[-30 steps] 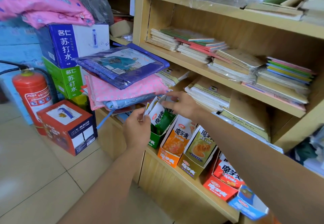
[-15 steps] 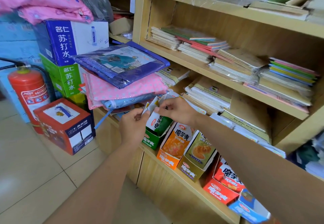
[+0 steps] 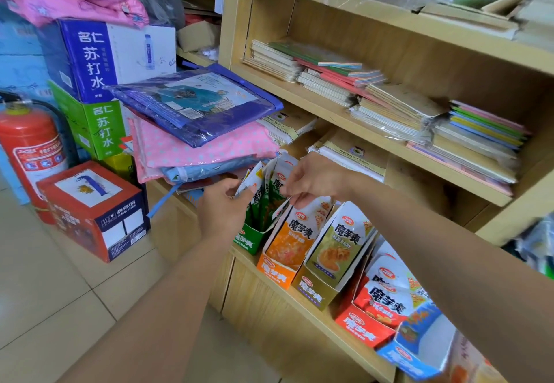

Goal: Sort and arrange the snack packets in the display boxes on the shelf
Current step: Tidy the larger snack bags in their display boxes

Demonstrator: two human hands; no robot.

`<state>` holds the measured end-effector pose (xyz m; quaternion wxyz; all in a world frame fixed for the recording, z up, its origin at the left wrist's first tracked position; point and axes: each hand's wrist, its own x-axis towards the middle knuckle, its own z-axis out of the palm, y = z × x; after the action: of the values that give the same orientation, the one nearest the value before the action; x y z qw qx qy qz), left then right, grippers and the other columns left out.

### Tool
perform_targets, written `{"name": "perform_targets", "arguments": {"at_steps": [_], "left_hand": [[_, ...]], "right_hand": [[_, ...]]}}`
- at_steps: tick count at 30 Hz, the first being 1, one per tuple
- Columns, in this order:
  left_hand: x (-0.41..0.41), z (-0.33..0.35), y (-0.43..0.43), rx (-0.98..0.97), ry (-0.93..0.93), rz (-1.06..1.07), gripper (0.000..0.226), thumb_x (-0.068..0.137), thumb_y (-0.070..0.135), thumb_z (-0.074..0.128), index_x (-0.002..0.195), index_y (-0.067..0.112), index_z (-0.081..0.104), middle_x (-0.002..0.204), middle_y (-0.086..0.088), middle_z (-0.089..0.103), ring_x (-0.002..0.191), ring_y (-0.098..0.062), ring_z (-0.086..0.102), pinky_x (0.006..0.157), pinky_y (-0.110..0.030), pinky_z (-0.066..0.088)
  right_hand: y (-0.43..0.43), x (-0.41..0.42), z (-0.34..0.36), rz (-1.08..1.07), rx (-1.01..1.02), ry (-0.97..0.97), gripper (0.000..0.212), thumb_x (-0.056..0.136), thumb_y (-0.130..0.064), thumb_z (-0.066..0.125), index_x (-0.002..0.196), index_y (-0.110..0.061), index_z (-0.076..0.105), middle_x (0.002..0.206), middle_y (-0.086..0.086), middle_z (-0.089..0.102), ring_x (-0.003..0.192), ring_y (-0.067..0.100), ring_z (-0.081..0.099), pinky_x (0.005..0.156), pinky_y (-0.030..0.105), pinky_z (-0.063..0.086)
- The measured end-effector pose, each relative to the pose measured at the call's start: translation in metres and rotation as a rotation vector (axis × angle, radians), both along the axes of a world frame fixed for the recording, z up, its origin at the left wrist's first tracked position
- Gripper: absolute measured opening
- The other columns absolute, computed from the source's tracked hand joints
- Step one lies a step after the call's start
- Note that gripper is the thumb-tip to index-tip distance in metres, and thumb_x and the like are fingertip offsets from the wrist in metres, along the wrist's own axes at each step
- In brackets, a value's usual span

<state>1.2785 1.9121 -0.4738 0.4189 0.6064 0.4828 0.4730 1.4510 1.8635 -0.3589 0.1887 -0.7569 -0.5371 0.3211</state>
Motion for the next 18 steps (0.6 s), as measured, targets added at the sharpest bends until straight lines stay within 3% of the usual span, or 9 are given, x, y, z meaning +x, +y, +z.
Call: {"name": "perform_targets", "arguments": {"at_steps": [4,8,11,13,15,18], "left_hand": [[0.002,0.002,0.001,0.002,0.049,0.031,0.014,0.089,0.034,0.073,0.086,0.02,0.075,0.068,0.002,0.066,0.071,-0.027,0.062,0.064,-0.037,0.049],[-0.002,0.003,0.005,0.046,0.031,0.027,0.006,0.091,0.028,0.069,0.093,0.025,0.074,0.082,-0.001,0.071,0.081,-0.029,0.064,0.072,-0.044,0.055],[-0.005,0.005,0.008,0.077,-0.008,0.017,0.01,0.095,0.025,0.065,0.102,0.025,0.073,0.089,-0.001,0.072,0.084,-0.028,0.065,0.075,-0.044,0.055],[-0.006,0.006,0.01,0.103,-0.006,0.01,0.015,0.096,0.027,0.063,0.107,0.024,0.073,0.094,-0.004,0.073,0.088,-0.029,0.065,0.077,-0.047,0.055],[-0.007,0.006,0.011,0.108,0.008,-0.015,0.018,0.096,0.031,0.061,0.109,0.024,0.072,0.095,-0.006,0.072,0.088,-0.031,0.065,0.078,-0.047,0.055],[-0.009,0.005,0.01,0.1,0.027,-0.07,0.015,0.098,0.022,0.059,0.105,0.018,0.072,0.092,-0.005,0.071,0.087,-0.029,0.063,0.076,-0.041,0.052]], "right_hand": [[0.003,0.001,0.013,-0.028,0.015,-0.294,0.033,0.085,-0.032,0.077,0.078,0.0,0.072,0.074,0.01,0.076,0.069,0.017,0.075,0.069,0.025,0.056],[0.008,0.004,0.024,0.004,0.113,-0.433,0.011,0.079,-0.004,0.077,0.088,-0.006,0.072,0.068,0.001,0.066,0.063,0.015,0.066,0.054,0.017,0.047],[0.016,0.008,0.028,0.051,0.293,-0.572,0.032,0.082,-0.001,0.072,0.111,-0.016,0.067,0.082,0.0,0.061,0.076,0.019,0.06,0.064,0.028,0.046],[0.022,0.01,0.027,0.049,0.398,-0.629,0.036,0.084,-0.004,0.073,0.117,-0.016,0.066,0.095,0.004,0.065,0.087,0.02,0.061,0.076,0.034,0.049],[0.024,0.01,0.018,0.05,0.453,-0.664,0.028,0.085,-0.008,0.074,0.112,-0.015,0.067,0.098,0.005,0.069,0.09,0.023,0.064,0.081,0.038,0.054],[0.026,0.012,-0.002,0.072,0.437,-0.689,0.016,0.086,-0.014,0.074,0.1,-0.016,0.066,0.092,0.005,0.071,0.084,0.028,0.066,0.075,0.042,0.055]]}}
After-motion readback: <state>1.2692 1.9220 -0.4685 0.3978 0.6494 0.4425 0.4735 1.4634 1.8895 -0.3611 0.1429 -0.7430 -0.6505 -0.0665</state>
